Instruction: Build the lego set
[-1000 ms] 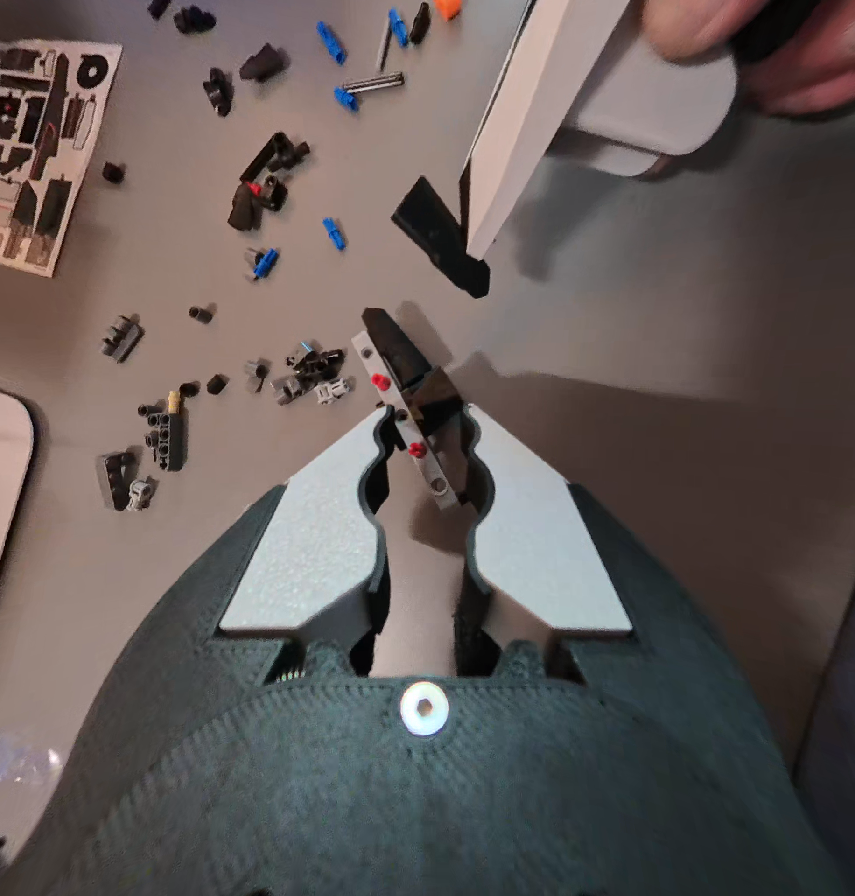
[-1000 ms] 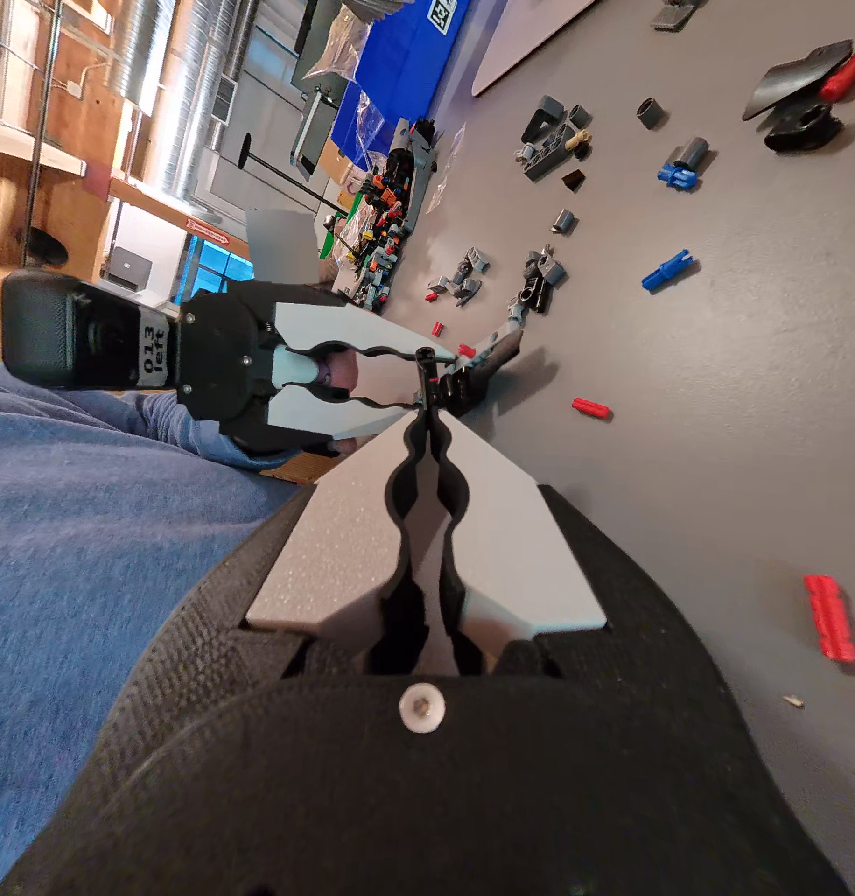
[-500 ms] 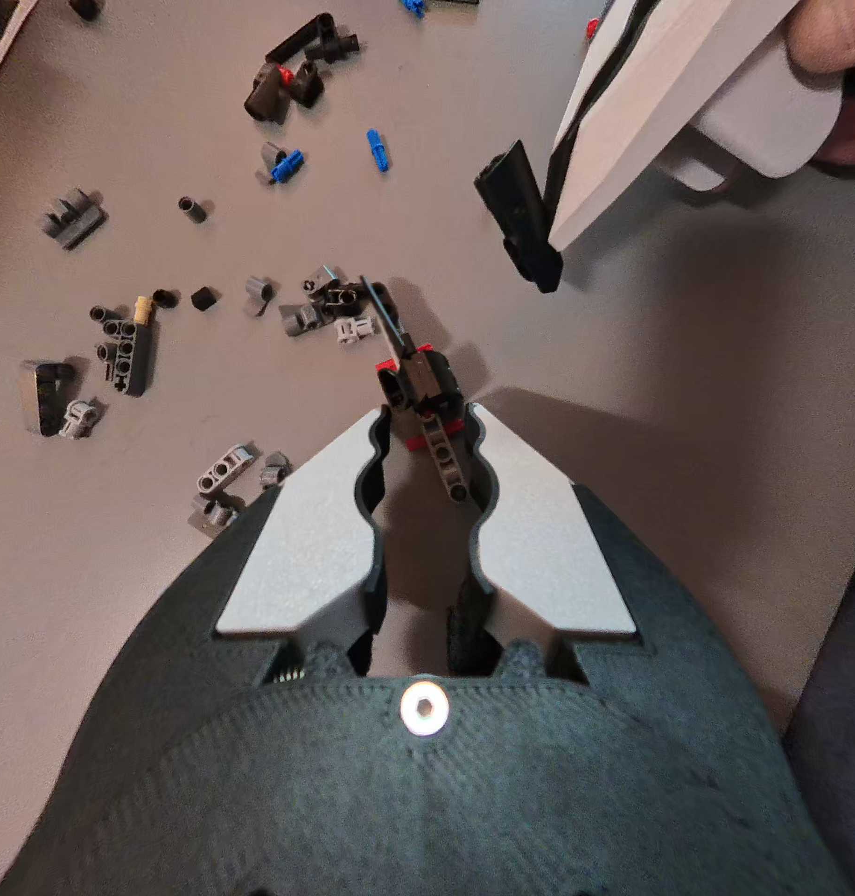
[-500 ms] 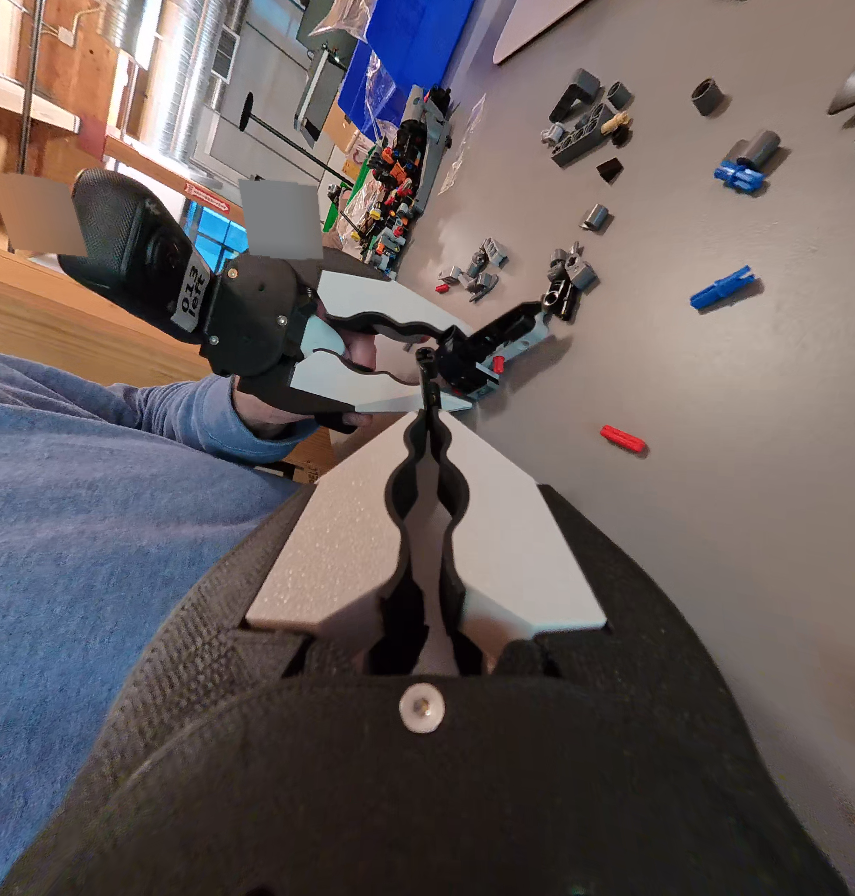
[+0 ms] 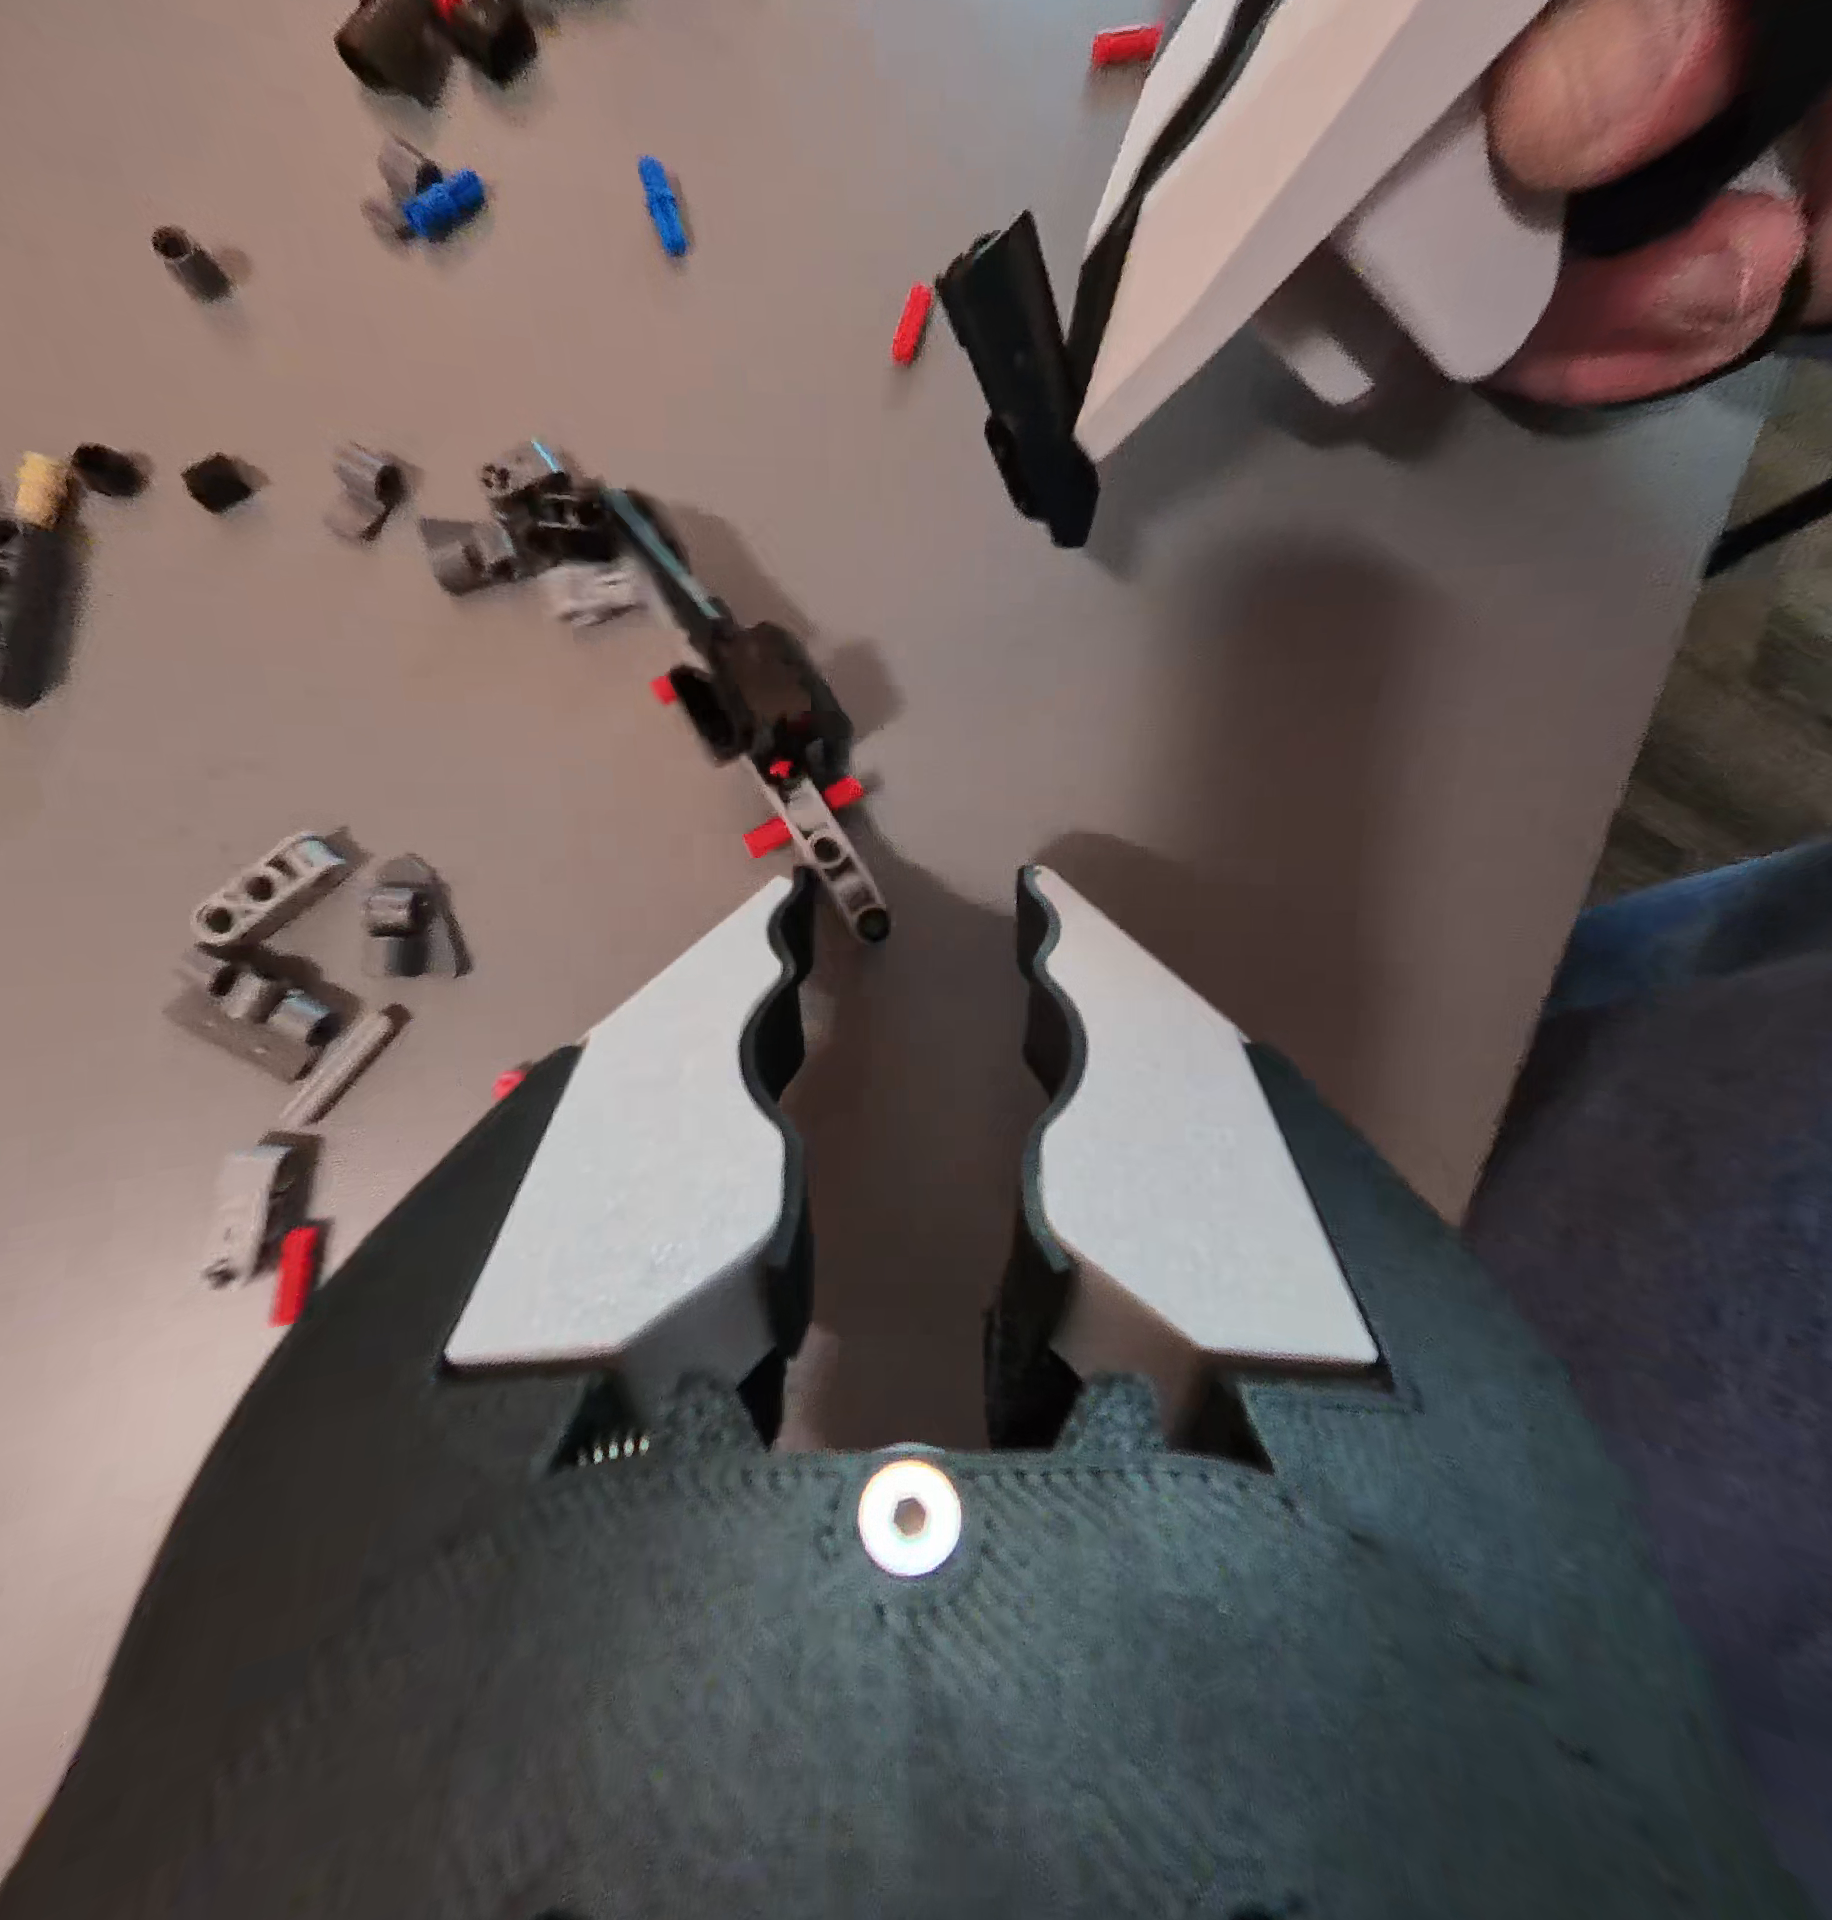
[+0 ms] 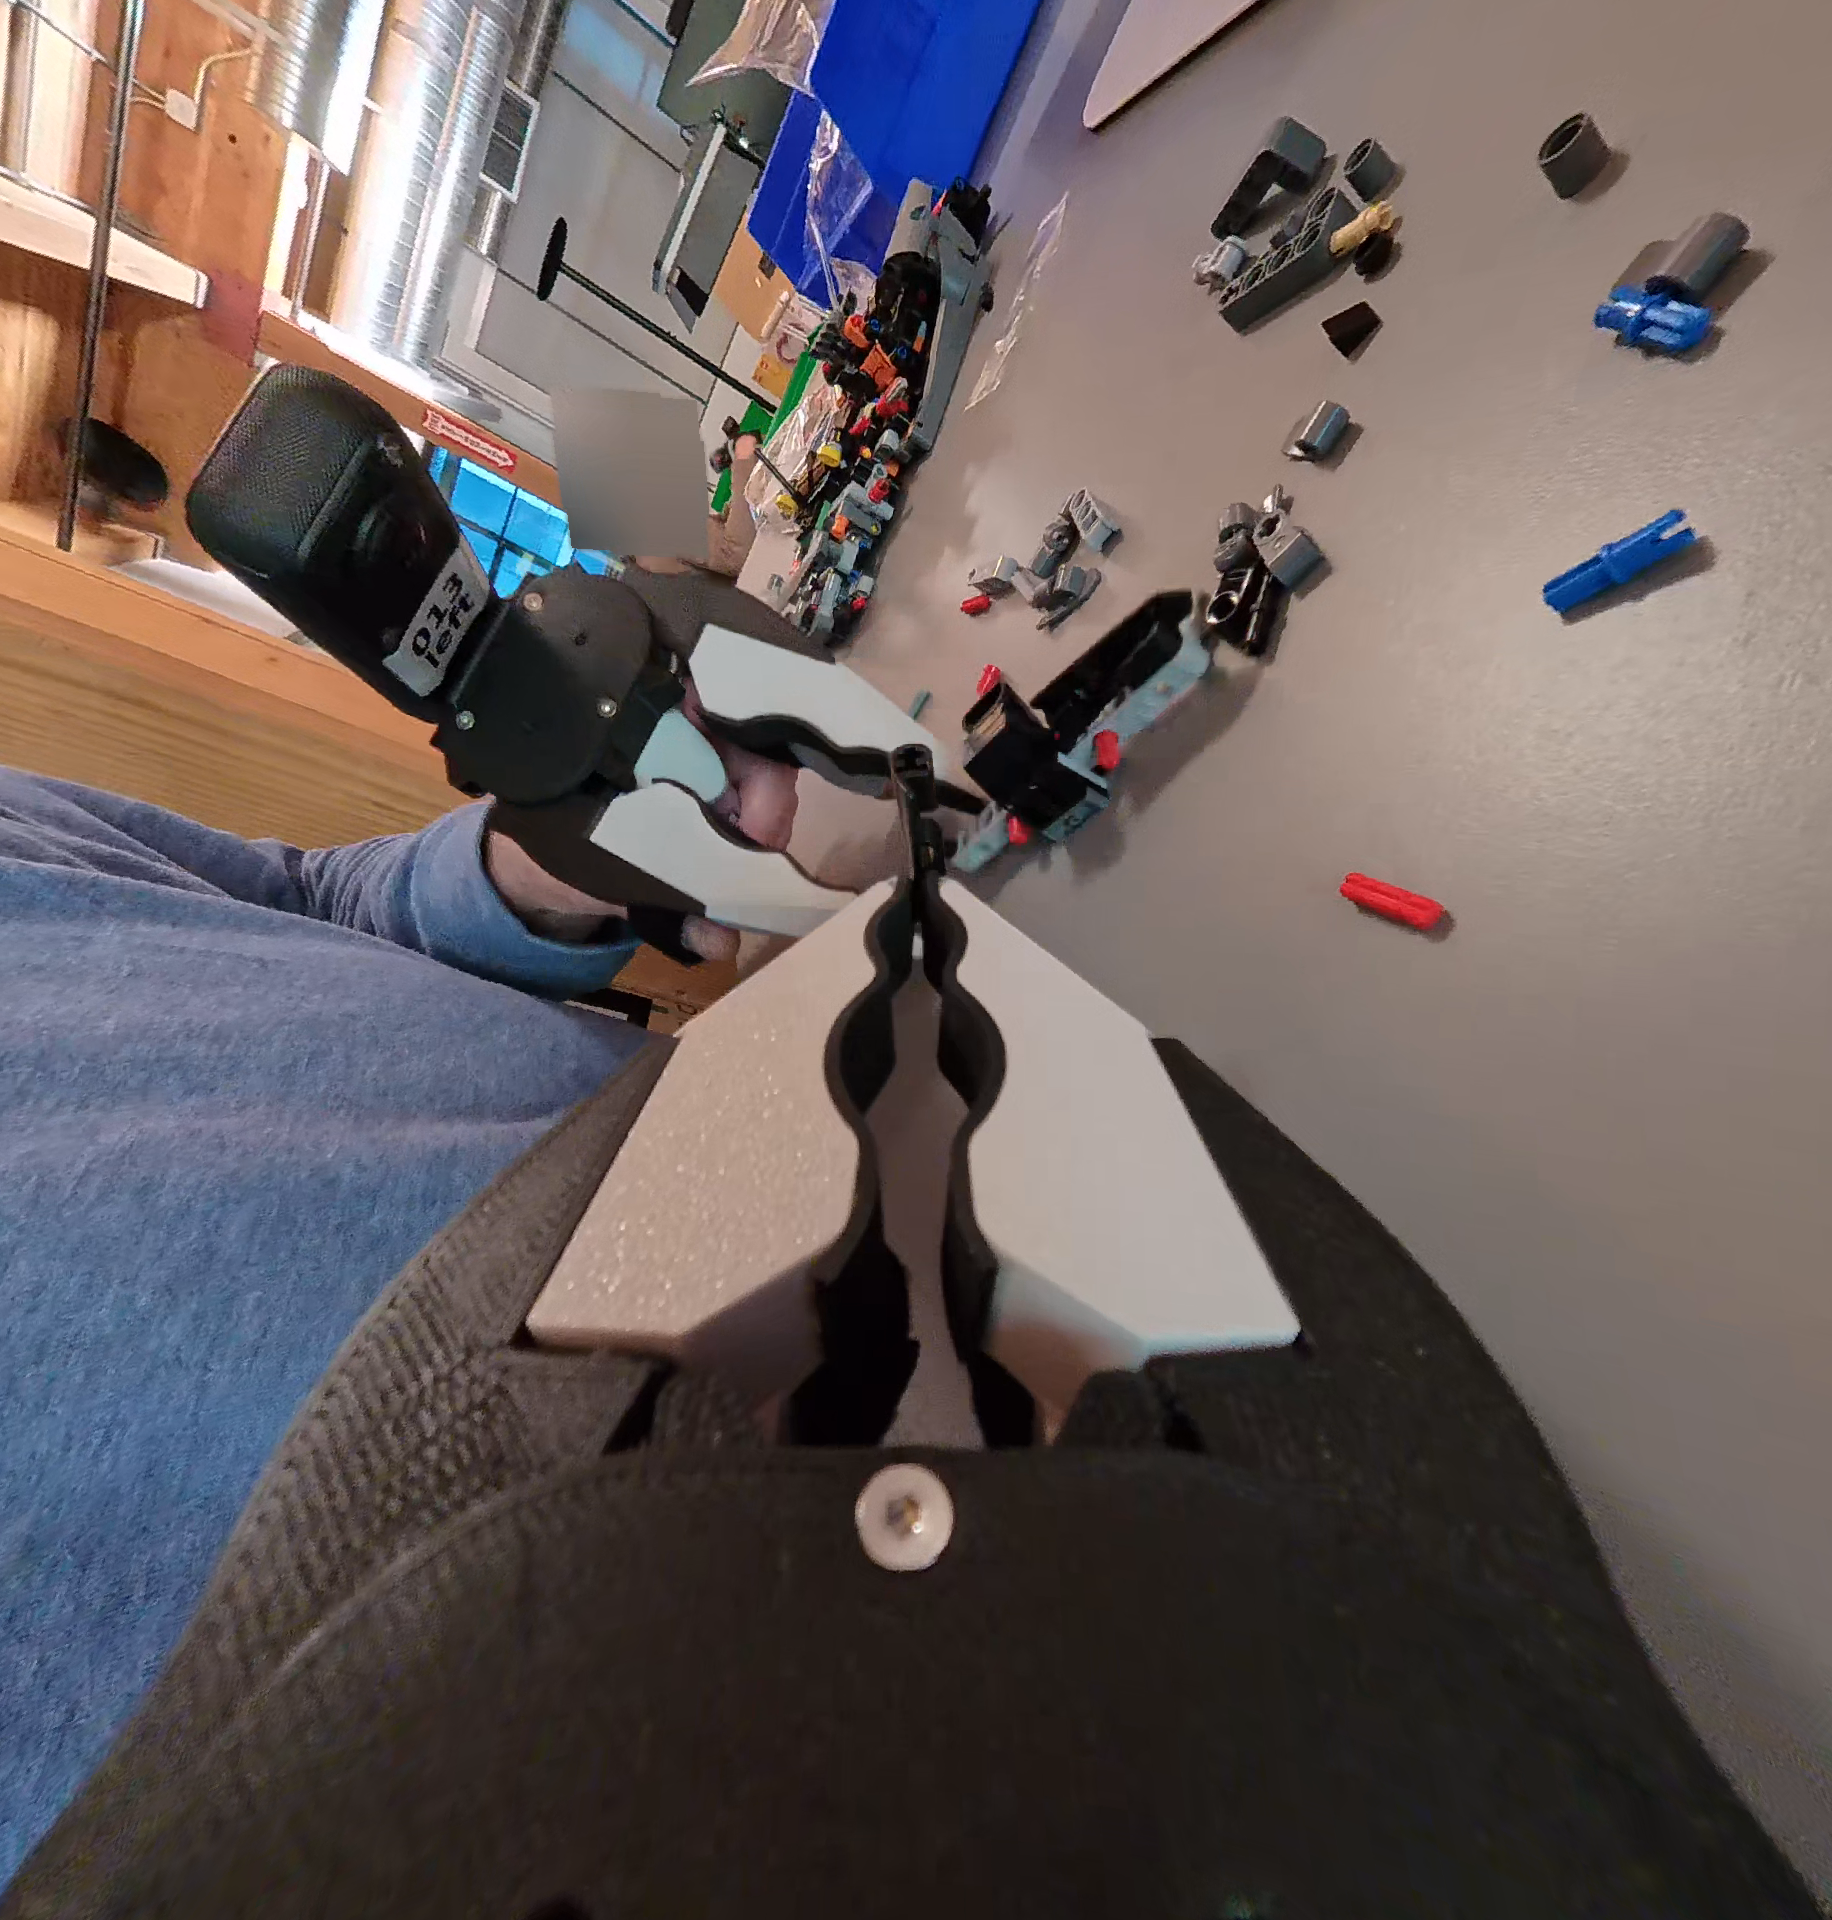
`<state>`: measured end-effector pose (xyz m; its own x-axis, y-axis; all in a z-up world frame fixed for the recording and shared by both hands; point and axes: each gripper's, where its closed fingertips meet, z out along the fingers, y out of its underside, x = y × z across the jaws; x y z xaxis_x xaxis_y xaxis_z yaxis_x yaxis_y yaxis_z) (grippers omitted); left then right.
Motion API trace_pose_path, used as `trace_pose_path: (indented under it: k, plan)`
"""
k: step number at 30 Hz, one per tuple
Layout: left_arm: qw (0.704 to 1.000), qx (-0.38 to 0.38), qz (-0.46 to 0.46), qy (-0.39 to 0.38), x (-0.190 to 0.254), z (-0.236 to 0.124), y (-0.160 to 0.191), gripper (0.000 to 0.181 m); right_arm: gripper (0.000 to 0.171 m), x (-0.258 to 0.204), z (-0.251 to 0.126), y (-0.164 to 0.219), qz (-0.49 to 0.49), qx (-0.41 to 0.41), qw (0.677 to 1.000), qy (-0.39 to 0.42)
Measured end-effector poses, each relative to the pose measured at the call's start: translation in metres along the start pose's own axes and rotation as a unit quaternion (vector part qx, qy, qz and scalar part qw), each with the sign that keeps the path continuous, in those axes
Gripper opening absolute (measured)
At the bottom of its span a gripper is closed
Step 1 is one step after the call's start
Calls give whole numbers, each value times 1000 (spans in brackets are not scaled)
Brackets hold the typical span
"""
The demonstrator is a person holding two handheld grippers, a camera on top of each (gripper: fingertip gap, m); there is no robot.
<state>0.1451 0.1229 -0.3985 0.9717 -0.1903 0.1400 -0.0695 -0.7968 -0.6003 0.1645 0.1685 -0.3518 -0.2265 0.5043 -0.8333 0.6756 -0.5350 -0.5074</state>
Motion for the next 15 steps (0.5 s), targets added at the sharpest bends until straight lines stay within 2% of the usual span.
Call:
trace_pose_path:
  k: [2,5,9,12,15]
  plan:
    - [1000,4,-4,13,10,2,-1,40,0,-2,-1,2,1,2,1000,0]
    - [1000,16,9,-15,6,-4,-2,41,0,-6,-4,5,2,6,1000,-2]
    - [996,79,30,-15,8,-28,-25,39,0,-21,-4,10,-31,-15,999,-7]
    - [987,144,54,36,22,-48,-58,42,0,-38,-1,10,-114,-53,992,8]
    - [978,167,42,117,35,-57,-76,41,0,-45,6,10,-210,-110,970,60]
